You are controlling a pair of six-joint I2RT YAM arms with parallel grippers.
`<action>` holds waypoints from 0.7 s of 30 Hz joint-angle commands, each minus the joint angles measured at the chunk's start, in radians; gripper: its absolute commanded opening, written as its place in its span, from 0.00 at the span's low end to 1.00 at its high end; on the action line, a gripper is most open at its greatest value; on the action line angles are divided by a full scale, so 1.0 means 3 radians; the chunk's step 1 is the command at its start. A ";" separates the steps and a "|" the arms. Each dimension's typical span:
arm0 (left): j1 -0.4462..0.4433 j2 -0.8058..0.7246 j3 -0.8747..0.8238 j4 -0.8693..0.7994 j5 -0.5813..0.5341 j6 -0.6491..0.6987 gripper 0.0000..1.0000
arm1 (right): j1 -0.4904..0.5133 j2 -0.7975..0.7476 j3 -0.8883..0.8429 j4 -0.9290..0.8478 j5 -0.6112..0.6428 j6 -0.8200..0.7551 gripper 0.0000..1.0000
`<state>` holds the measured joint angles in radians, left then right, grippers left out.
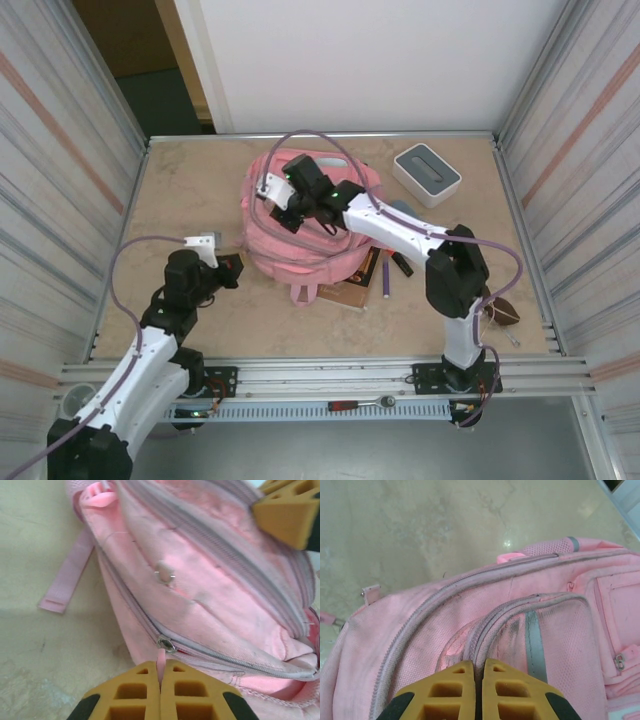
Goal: Pack the student bag
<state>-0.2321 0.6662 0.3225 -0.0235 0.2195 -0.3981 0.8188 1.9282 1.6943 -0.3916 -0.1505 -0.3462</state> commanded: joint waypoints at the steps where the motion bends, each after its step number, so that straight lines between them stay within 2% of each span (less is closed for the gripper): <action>1: 0.0186 -0.0083 -0.0035 0.0047 -0.0100 -0.0015 0.00 | -0.0164 -0.0276 -0.0084 0.0037 -0.0282 0.0055 0.00; 8: 0.0451 -0.0016 -0.0033 0.0225 -0.0140 -0.0026 0.00 | -0.0340 -0.0439 -0.0227 -0.0017 -0.0774 -0.0140 0.00; 12: 0.0462 0.0157 0.0015 0.0540 0.0151 0.0058 0.00 | -0.0363 -0.0437 -0.0209 -0.0055 -0.0896 -0.0173 0.00; 16: 0.0386 0.0249 0.0019 0.0801 0.0431 0.0100 0.00 | -0.0309 -0.0280 -0.0036 -0.0109 -0.0800 -0.0083 0.00; 21: 0.0137 0.0147 0.0070 0.0742 0.0377 0.0202 0.00 | -0.0185 0.0059 0.0378 -0.0252 -0.0642 0.0003 0.00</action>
<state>-0.1665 0.7372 0.3161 0.1410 0.3473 -0.3740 0.7460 1.9106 1.7233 -0.4305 -0.3676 -0.3504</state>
